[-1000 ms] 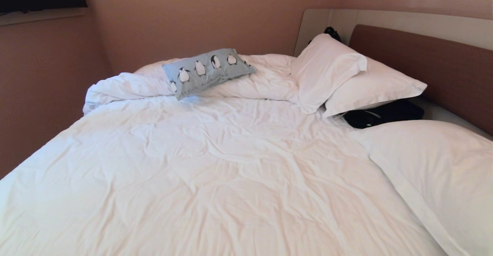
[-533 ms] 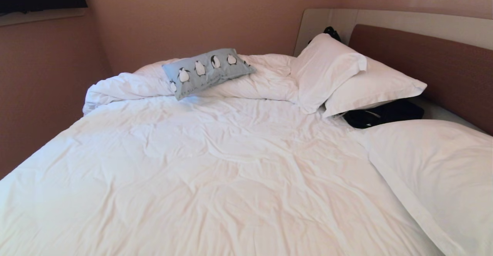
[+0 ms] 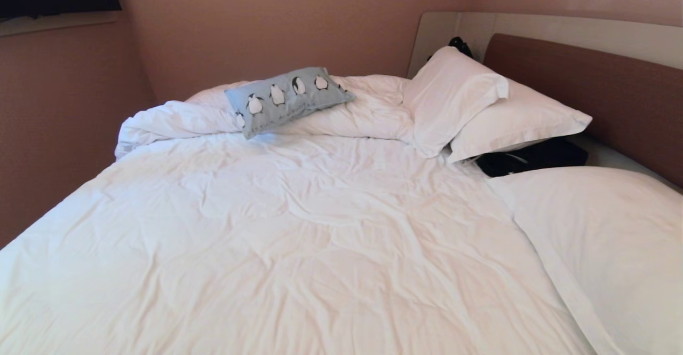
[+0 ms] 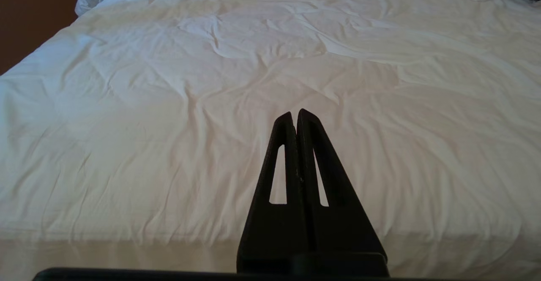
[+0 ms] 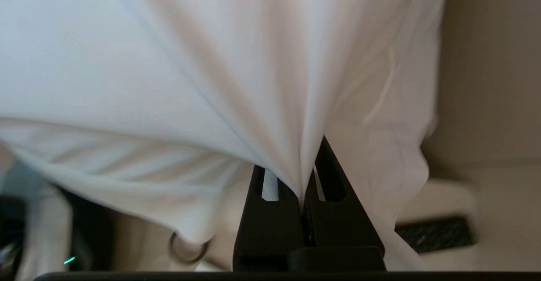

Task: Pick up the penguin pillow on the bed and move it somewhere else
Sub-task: Place the pillow at the bedside

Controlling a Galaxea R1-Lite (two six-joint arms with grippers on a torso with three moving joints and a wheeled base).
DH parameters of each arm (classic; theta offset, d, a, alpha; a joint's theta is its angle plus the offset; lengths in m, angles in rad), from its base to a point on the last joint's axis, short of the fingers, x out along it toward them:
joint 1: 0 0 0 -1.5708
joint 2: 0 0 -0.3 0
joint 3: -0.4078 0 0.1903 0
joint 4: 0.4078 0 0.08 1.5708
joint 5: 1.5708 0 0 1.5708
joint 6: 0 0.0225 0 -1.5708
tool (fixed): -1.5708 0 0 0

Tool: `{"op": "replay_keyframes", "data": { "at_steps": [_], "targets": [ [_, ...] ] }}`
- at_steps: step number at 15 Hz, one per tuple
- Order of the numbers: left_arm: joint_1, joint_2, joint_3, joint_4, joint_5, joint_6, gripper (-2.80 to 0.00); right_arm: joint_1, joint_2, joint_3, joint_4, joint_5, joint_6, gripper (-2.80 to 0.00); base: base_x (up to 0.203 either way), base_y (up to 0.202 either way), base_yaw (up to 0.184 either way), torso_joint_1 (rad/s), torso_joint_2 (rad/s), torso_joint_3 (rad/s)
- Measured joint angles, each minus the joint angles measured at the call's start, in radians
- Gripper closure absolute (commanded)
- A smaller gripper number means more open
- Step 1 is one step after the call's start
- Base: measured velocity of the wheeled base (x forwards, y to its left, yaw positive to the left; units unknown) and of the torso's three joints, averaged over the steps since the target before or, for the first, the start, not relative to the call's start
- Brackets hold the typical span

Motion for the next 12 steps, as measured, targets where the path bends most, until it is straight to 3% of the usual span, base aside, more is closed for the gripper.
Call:
{"op": "replay_keyframes", "data": {
  "at_steps": [5, 6, 9, 12],
  "targets": [
    [0.000, 0.000, 0.000, 0.000, 0.000, 0.000, 0.00, -0.054, 0.047, -0.001, 0.071, -0.199, -0.008, 0.00, 0.000, 0.000, 0.000, 0.000, 0.00, 0.000],
    [0.000, 0.000, 0.000, 0.000, 0.000, 0.000, 0.00, -0.057, 0.056, -0.001, 0.074, -0.242, -0.012, -2.80, 0.000, 0.000, 0.000, 0.000, 0.00, 0.000],
    [0.000, 0.000, 0.000, 0.000, 0.000, 0.001, 0.00, -0.061, 0.073, -0.001, 0.059, -0.341, -0.033, -2.80, 0.000, 0.000, 0.000, 0.000, 0.00, 0.000],
    [0.000, 0.000, 0.000, 0.000, 0.000, 0.000, 0.00, -0.060, 0.076, -0.001, 0.015, -0.386, -0.031, -2.80, 0.000, 0.000, 0.000, 0.000, 0.00, 0.000]
  ]
}}
